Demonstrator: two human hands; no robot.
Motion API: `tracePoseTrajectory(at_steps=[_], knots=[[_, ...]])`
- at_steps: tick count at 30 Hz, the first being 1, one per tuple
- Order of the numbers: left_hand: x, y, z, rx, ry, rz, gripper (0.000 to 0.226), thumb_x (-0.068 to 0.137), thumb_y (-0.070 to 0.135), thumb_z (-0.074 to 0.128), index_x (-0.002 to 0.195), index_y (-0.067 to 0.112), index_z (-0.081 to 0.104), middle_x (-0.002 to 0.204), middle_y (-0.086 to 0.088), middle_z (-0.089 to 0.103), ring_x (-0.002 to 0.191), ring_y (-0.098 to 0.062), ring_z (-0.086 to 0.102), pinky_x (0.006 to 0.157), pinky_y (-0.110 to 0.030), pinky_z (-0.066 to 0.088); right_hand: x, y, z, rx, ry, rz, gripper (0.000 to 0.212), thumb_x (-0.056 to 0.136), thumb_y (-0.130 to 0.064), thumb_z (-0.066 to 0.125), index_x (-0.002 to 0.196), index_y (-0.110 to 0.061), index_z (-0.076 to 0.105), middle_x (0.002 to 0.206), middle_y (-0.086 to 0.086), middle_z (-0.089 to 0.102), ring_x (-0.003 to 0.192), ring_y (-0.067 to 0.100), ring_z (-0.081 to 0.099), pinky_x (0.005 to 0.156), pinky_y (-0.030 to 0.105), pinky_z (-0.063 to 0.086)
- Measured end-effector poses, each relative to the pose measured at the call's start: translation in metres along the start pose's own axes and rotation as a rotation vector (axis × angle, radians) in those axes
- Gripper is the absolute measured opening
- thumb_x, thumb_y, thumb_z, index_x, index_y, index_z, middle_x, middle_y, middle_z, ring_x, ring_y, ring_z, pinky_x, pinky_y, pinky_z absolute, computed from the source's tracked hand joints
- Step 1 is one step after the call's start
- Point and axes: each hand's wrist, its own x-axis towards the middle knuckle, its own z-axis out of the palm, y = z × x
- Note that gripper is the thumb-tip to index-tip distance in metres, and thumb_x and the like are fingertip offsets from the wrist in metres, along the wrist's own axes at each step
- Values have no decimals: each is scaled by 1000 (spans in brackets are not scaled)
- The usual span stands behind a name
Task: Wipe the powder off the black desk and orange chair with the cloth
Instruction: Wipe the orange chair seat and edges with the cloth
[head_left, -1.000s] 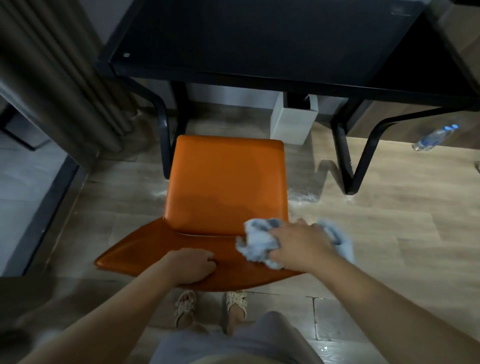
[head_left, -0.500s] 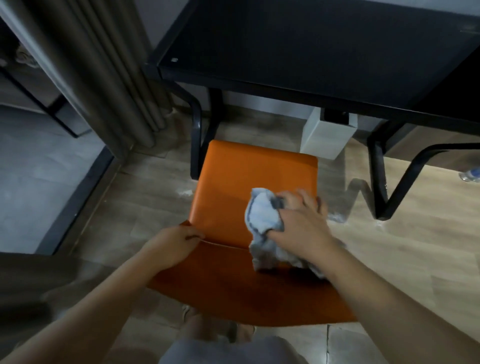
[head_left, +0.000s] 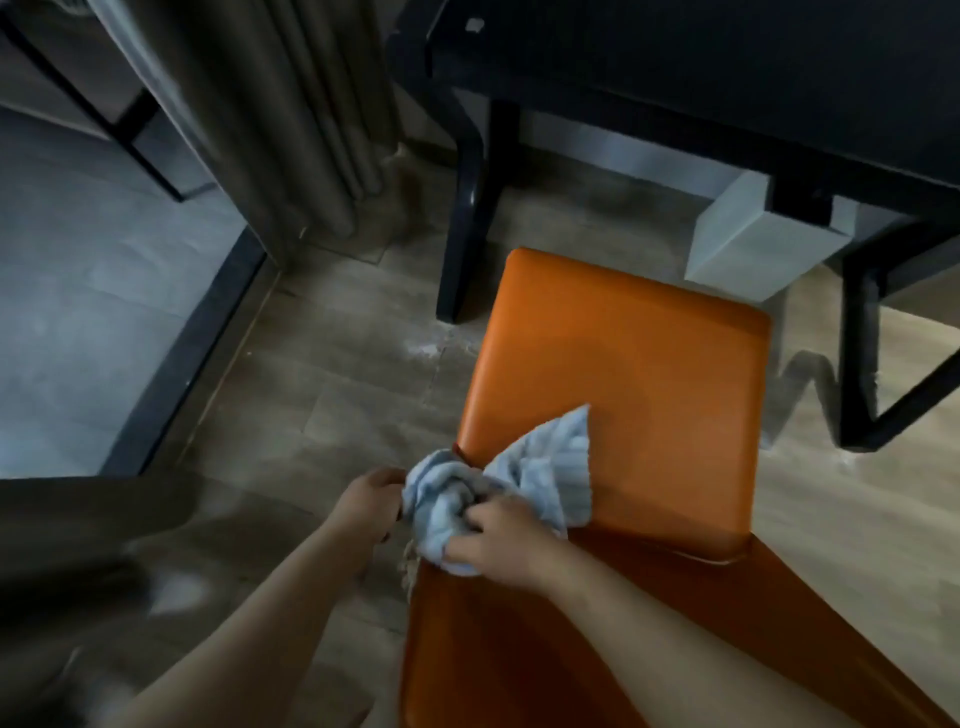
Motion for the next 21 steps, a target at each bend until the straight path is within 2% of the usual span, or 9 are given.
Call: tracePoseTrajectory(at_steps=[2,3,5,7,9,11,17,19,21], knots=[[19,-10,-5,-230,59,-125,27,94,5,44,117,4,59,99,-23,63,93,-37,59,82,-44,50,26,-2,15,142,-27,103,38,75,-54,57,79,-18,68,75,-9,59,78,3,53,68,19,39],[28,-15,-6,-297,83,-165,28,95,5,42,119,4,57,94,-20,62,89,-36,59,80,-43,50,39,-3,18,222,-32,168,39,77,-57,56,81,-20,67,77,-9,61,75,0,52,66,16,38],[43,-21,-5,-373,76,-208,28,96,3,40,120,2,55,82,-12,58,73,-26,56,64,-32,46,65,0,18,283,-12,249,42,80,-55,57,92,-17,69,94,-1,68,88,10,60,78,23,45],[54,-22,-1,-435,40,-256,28,96,2,38,119,1,54,77,-9,56,64,-19,52,54,-26,38,92,1,24,136,71,262,39,75,-46,61,102,-19,67,108,3,66,106,21,59,91,31,46],[66,-23,4,-473,17,-299,27,96,3,37,116,5,55,76,-7,56,60,-17,52,50,-25,36,113,-7,34,-126,150,331,49,69,-39,60,115,-20,54,121,8,55,117,31,50,92,35,43],[77,-27,8,-515,7,-327,24,96,3,38,112,8,55,77,-8,57,55,-16,55,47,-24,40,137,-12,42,-291,176,371,54,74,-34,62,122,-17,42,129,14,44,122,38,42,91,39,42],[88,-40,5,-549,11,-347,18,95,6,41,101,13,56,81,-6,58,65,-15,54,53,-26,40,205,-11,30,-283,241,508,41,91,-21,55,129,-17,42,135,14,36,124,35,41,96,41,41],[92,-43,-1,-574,29,-340,16,96,7,42,100,13,56,79,-5,57,63,-14,53,54,-25,40,198,-13,26,-365,202,449,39,92,-20,52,129,-16,42,134,15,40,123,34,45,94,38,42],[93,-45,-6,-592,50,-329,15,96,6,42,100,12,55,77,-5,56,63,-13,52,54,-23,40,170,-16,25,-424,148,334,34,90,-19,51,124,-15,45,126,12,47,116,29,51,81,27,41]])
